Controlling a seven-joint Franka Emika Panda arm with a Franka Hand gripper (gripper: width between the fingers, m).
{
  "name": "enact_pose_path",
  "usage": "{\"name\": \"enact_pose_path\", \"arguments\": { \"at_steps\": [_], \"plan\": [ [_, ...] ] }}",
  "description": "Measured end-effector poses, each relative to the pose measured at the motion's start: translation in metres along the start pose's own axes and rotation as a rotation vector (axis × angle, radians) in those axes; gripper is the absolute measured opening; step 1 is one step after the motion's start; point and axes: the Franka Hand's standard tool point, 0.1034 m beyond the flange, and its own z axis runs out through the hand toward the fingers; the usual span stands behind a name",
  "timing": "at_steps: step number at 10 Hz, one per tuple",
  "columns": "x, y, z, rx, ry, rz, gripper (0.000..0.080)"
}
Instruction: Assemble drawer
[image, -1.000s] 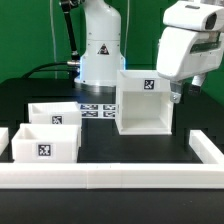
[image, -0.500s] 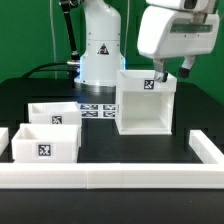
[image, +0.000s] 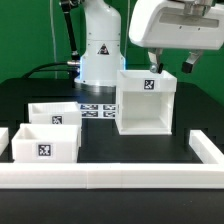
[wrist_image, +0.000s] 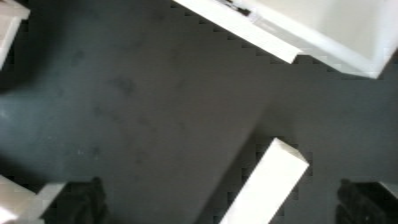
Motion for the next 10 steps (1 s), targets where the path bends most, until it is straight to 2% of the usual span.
{"name": "enact_pose_path", "arguments": {
  "at_steps": [1, 2, 3, 5, 6, 10],
  "plan": [
    [-0.005, -0.002, -0.001, 0.004, 0.002, 0.197, 0.0649],
    [-0.013, -0.007, -0.002, 0.022, 0.011, 0.236, 0.0649],
    [-0.023, -0.014, -0.004, 0.063, 0.032, 0.283, 0.0649],
    [-0.045, -0.027, -0.004, 0.117, 0.049, 0.32, 0.0649],
    [-0.053, -0.034, 0.002, 0.148, 0.058, 0.328, 0.0649],
    [-0.054, -0.035, 0.005, 0.148, 0.066, 0.343, 0.0649]
  ]
}}
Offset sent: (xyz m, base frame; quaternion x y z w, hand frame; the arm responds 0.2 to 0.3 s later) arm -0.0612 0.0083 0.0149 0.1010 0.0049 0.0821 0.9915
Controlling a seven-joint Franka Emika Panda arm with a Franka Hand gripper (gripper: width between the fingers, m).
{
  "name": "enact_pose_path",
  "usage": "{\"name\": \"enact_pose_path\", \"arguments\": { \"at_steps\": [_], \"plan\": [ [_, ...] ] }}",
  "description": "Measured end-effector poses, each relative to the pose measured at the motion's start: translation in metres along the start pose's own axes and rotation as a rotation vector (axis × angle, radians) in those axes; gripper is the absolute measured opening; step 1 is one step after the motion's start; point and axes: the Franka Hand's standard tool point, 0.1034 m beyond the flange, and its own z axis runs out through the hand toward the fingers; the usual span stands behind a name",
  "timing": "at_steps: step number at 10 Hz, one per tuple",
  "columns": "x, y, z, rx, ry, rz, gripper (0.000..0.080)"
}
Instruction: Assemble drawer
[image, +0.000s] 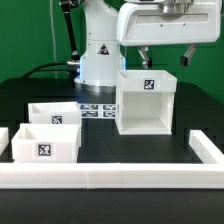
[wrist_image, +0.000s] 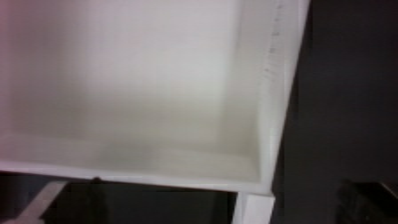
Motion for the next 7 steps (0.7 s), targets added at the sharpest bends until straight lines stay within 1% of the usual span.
{"name": "enact_pose_path", "arguments": {
  "at_steps": [1, 2, 3, 6, 7],
  "plan": [
    [-0.01, -0.002, 0.006, -0.001, 0.011, 0.015, 0.0649],
    [-0.024, -0.008, 0.017, 0.003, 0.015, 0.036, 0.0649],
    [-0.033, -0.01, 0.024, 0.002, 0.015, 0.033, 0.0649],
    [-0.048, -0.018, 0.038, -0.003, 0.016, 0.03, 0.0649],
    [-0.049, -0.021, 0.04, -0.003, 0.014, 0.035, 0.0649]
  ]
}}
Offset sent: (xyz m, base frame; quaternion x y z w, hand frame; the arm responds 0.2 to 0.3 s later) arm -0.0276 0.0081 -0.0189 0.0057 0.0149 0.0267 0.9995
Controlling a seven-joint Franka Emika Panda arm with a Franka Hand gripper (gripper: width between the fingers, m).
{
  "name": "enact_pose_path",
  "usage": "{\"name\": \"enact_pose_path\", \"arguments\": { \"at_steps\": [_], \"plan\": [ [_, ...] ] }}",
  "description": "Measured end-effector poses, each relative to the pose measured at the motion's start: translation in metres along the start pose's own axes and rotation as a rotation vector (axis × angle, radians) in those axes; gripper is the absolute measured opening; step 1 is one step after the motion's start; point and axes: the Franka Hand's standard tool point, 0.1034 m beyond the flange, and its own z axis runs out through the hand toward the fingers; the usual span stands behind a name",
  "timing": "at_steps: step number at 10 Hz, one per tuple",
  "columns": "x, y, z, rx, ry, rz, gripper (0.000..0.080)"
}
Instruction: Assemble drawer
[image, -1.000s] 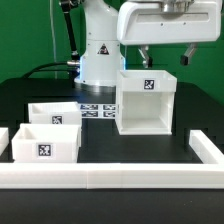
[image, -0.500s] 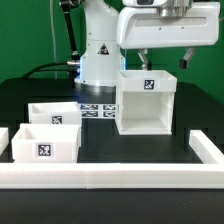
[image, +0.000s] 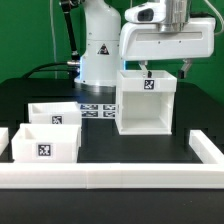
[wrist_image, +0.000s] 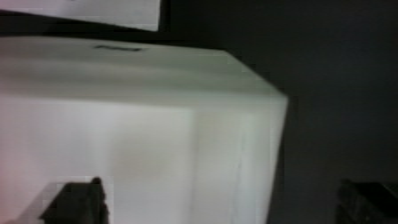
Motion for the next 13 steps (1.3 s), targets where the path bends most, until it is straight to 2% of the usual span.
{"name": "enact_pose_path", "arguments": {
  "at_steps": [2, 5, 6, 7, 8, 13],
  "plan": [
    [-0.0005, -0.0025, 0.0019, -0.001, -0.002, 0.011, 0.0649],
    [0.0015, -0.0007, 0.0009, 0.0, 0.001, 0.012, 0.0249],
    [0.0015, -0.0006, 0.0009, 0.0, 0.001, 0.012, 0.0249],
    [0.0015, -0.0007, 0.001, 0.0, 0.001, 0.012, 0.0077],
    [0.0017, -0.0006, 0.0009, 0.001, 0.002, 0.012, 0.0036],
    [0.0017, -0.0006, 0.0009, 0.001, 0.002, 0.012, 0.0036]
  ]
}}
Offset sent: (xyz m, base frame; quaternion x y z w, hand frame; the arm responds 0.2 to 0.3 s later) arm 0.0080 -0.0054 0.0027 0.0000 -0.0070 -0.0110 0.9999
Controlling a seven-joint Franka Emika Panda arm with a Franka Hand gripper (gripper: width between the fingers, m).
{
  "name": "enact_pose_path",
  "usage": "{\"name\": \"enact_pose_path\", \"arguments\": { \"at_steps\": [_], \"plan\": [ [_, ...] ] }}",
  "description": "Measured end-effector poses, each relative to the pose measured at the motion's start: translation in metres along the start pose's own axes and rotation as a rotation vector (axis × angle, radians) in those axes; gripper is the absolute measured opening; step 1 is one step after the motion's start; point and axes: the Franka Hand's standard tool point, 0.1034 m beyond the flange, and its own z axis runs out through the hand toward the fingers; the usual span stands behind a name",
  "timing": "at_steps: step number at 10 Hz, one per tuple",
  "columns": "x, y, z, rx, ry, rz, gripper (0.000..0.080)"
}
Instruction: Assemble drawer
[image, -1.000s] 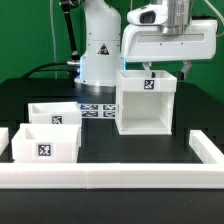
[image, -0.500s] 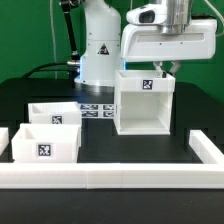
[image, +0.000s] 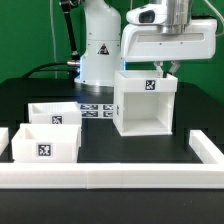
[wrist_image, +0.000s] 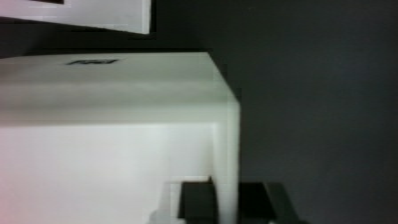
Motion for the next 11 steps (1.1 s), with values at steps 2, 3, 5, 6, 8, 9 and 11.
{"name": "enact_pose_path", "arguments": {
  "at_steps": [2, 3, 5, 6, 8, 9, 11],
  "plan": [
    [0.009, 0.004, -0.003, 0.001, -0.006, 0.016, 0.0036],
    [0.022, 0.008, -0.004, 0.005, -0.008, 0.032, 0.0037],
    [0.051, 0.013, -0.002, 0.013, 0.002, 0.057, 0.0038],
    [0.069, 0.015, -0.003, 0.018, 0.017, 0.066, 0.0038],
    [0.097, 0.022, -0.004, 0.023, 0.043, 0.079, 0.0038],
    [0.109, 0.024, -0.005, 0.024, 0.054, 0.086, 0.0038],
    [0.135, 0.029, -0.006, 0.028, 0.08, 0.095, 0.0038]
  ]
}}
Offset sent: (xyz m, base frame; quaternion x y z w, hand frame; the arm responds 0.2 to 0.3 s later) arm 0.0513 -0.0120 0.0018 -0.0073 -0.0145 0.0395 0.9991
